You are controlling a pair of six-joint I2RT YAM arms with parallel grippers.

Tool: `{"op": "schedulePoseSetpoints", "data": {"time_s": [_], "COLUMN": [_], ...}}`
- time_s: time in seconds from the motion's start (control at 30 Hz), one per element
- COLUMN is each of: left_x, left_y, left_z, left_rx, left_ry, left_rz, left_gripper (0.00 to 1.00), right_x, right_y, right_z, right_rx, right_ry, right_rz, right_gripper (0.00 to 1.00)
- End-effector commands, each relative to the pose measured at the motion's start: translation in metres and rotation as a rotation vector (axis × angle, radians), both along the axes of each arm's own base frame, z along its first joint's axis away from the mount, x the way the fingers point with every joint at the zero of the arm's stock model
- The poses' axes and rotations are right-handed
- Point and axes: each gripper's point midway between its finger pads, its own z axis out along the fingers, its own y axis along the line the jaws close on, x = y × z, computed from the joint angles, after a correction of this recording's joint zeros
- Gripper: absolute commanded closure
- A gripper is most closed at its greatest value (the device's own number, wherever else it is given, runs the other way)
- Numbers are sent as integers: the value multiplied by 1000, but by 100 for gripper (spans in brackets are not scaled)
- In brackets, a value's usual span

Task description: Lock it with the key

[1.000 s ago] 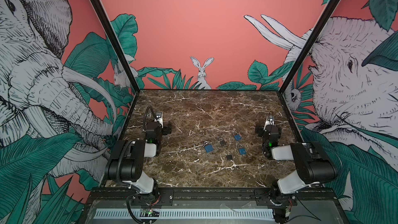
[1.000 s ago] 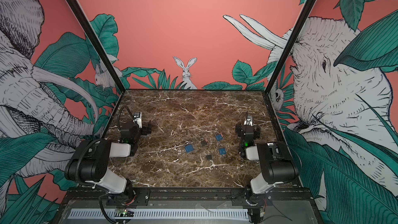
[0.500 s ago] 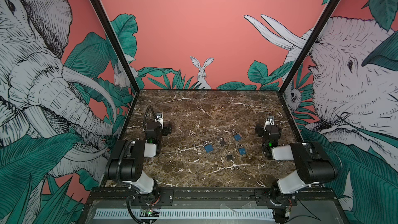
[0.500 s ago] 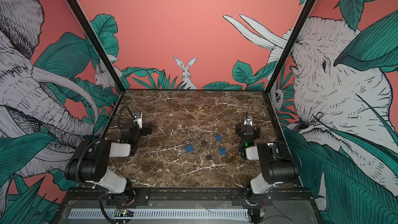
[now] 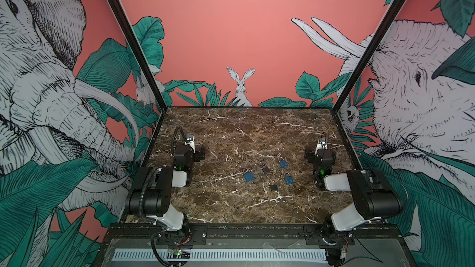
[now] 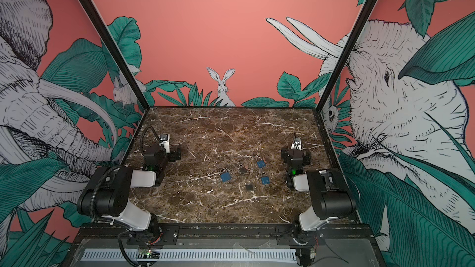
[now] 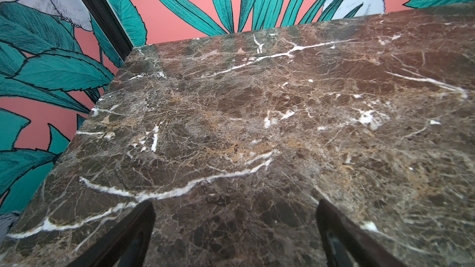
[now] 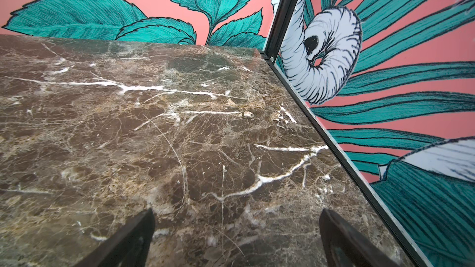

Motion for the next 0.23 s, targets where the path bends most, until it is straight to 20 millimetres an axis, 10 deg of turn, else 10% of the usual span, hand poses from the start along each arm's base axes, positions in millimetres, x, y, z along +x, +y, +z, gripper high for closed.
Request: {"op": "schedulePoseSetpoints", "data": {"time_s": [0.0, 0.2], "left_x": [3, 2], "left_y": [0, -1], "left_z": [7, 7], "left_rx": [11, 10], "left_ry": [-12, -15], "left_rz": [-8, -9], "left_gripper": [1, 1], "right_x": [4, 4], "right_y": [-1, -1], "right_z": [8, 8], "right_rx": [-4, -4], "right_ry": [-29, -28], "right_rz": [0, 1], "right_gripper": [1, 1]}}
